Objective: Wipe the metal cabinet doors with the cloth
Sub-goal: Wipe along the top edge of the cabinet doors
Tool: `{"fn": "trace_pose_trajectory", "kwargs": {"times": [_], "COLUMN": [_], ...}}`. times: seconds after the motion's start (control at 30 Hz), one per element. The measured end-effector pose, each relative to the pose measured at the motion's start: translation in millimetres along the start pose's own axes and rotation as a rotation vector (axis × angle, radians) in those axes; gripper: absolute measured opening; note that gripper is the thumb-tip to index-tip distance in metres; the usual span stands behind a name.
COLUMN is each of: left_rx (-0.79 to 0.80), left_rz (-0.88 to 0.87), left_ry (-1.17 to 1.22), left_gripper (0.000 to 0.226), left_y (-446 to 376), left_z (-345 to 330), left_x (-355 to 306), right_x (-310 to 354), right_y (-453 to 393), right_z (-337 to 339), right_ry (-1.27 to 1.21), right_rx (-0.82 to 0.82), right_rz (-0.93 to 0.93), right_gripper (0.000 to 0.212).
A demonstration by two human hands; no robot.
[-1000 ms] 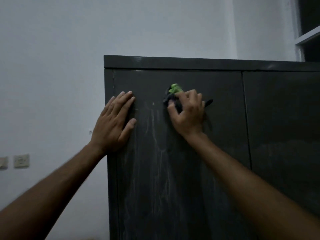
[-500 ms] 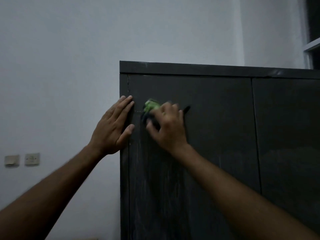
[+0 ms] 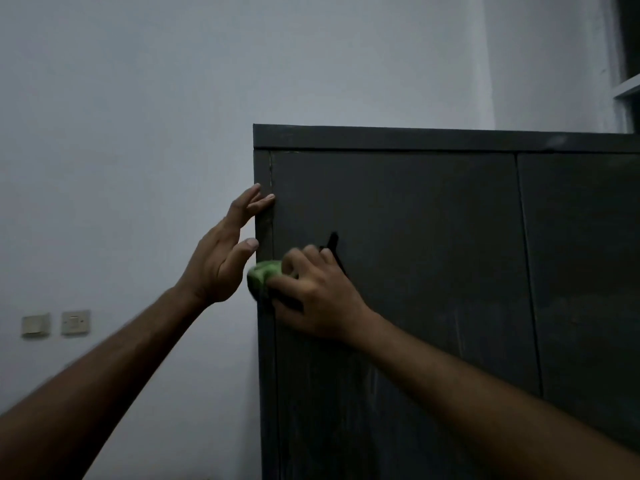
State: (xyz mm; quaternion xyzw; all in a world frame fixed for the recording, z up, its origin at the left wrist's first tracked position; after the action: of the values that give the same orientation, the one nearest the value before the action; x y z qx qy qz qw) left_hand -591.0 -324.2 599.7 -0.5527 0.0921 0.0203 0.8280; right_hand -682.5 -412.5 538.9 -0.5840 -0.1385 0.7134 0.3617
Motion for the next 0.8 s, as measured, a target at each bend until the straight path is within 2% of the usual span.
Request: {"fn": "trace_pose_trajectory", "kwargs": {"times": [0.07,0.1,0.2,0.23,0.27,0.3,0.4,0.47,0.5,0.6,0.63,0.67,0.7,0.77,0.8], "left_rx": [0.019,0.024,0.032,0.029,0.031,0.041,0.054,0.023,0.004,-0.072,-0.112,-0.143,-0.159,-0.135,-0.101], "left_rz": [0.012,0.019,0.045,0.061,0.087,0.114,0.103,0.074,0.08,0.112,0.102,0.08,0.051,-0.008,-0.032], "left_ry": [0.002,0.002,0.017,0.048,0.092,0.132,0.074,0.039,0.056,0.064,0.018,-0.048,-0.122,-0.246,-0.282], "left_gripper": [0.076,0.076,0.075,0.075,0.076,0.076,0.076,0.076,0.075,0.07,0.068,0.065,0.062,0.056,0.053], "left_y": [0.6,0.8,0.8,0.6,1.0,1.9,9.0,13.5,14.3,16.6,19.9,25.1,31.9,51.1,62.2], "left_z": [0.2,0.2,-1.5,-0.8,0.4,1.3,3.0,3.1,3.7,7.8,10.0,10.3,7.2,-9.3,-20.7], "left_x": [1.5,2.5,1.1,1.1,2.4,4.9,4.4,2.3,1.3,-1.7,-4.8,-10.2,-16.4,-27.6,-30.0], "right_x": [0.8,-13.3,-68.2,-68.1,-58.1,-40.5,15.9,12.9,0.6,-42.9,-40.1,-28.1,-9.0,22.6,26.3], "right_y": [11.9,7.1,-23.6,-29.1,-31.1,-29.5,-2.1,2.2,-5.4,-28.0,-28.1,-26.1,-20.8,1.9,11.8], "right_z": [-1.3,3.9,30.5,29.6,21.4,10.7,-10.9,-7.1,-2.7,17.5,16.6,9.5,1.0,-12.6,-13.2], "right_ry": [0.003,0.026,0.072,0.07,0.071,0.056,-0.014,0.007,0.03,0.051,0.036,0.012,-0.017,-0.047,-0.069], "right_rx": [0.122,0.122,-0.098,-0.143,-0.144,-0.112,0.099,0.185,0.174,-0.025,-0.067,-0.047,0.023,0.238,0.298], "right_rz": [0.171,0.15,-0.264,-0.35,-0.353,-0.282,0.166,0.296,0.246,-0.228,-0.29,-0.255,-0.141,0.101,0.146], "right_gripper": [0.038,0.039,0.034,0.033,0.035,0.037,0.042,0.044,0.044,0.037,0.036,0.038,0.044,0.055,0.055]}}
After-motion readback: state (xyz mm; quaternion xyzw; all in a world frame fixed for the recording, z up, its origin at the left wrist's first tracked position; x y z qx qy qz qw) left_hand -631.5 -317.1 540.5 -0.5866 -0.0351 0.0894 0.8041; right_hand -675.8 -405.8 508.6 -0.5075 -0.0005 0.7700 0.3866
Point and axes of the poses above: each hand's wrist, its own y-axis away from the middle knuckle, its own z-axis out of the back of the hand, x = y × z, the point moved 9 cm from there along -y, towards the middle knuckle, and after that the axes turned 15 degrees about z, right-handed, at the moved point
